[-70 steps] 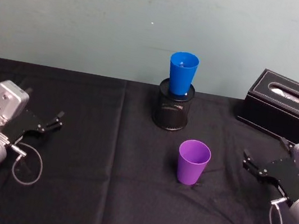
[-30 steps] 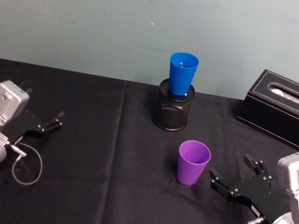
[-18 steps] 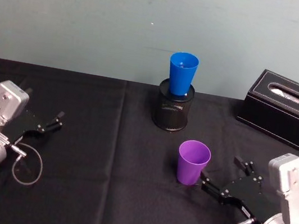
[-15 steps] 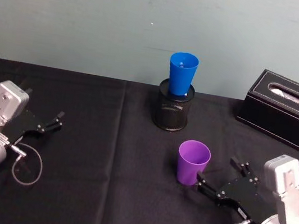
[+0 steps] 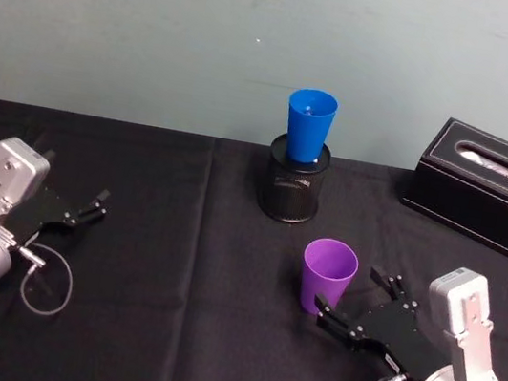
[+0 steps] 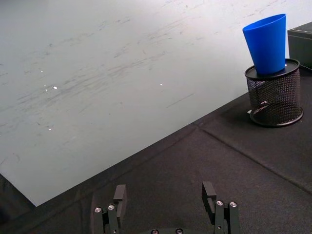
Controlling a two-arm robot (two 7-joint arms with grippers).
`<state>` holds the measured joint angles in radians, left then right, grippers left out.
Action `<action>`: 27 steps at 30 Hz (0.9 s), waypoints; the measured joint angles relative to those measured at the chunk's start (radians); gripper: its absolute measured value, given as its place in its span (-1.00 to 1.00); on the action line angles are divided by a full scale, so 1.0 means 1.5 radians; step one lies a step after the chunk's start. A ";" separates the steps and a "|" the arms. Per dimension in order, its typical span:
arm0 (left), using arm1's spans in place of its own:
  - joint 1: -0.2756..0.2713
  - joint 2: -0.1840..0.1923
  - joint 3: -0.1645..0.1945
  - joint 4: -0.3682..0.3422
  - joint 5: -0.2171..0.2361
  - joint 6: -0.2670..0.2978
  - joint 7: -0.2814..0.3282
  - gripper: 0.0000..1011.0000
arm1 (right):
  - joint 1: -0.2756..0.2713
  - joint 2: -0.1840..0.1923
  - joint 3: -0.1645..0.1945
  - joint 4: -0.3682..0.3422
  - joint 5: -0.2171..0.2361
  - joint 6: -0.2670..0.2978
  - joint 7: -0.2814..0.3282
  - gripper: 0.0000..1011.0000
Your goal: Pick up one cup with a gripper and tap it against the other cup.
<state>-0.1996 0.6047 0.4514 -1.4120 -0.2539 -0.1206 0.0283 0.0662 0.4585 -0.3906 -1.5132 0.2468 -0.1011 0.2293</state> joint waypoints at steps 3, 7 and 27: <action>0.000 0.000 0.000 0.000 0.000 0.000 0.000 1.00 | 0.006 -0.012 0.001 0.014 -0.004 -0.008 0.007 0.99; 0.000 0.000 0.000 0.000 0.000 0.000 0.000 1.00 | 0.012 -0.022 0.003 0.025 -0.006 -0.012 0.014 0.99; 0.000 0.000 0.000 0.000 0.000 0.000 0.000 1.00 | 0.044 -0.072 0.022 0.083 -0.016 -0.021 0.047 0.99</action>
<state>-0.1996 0.6047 0.4514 -1.4120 -0.2539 -0.1205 0.0283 0.1317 0.3511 -0.3579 -1.3891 0.2232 -0.1325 0.3000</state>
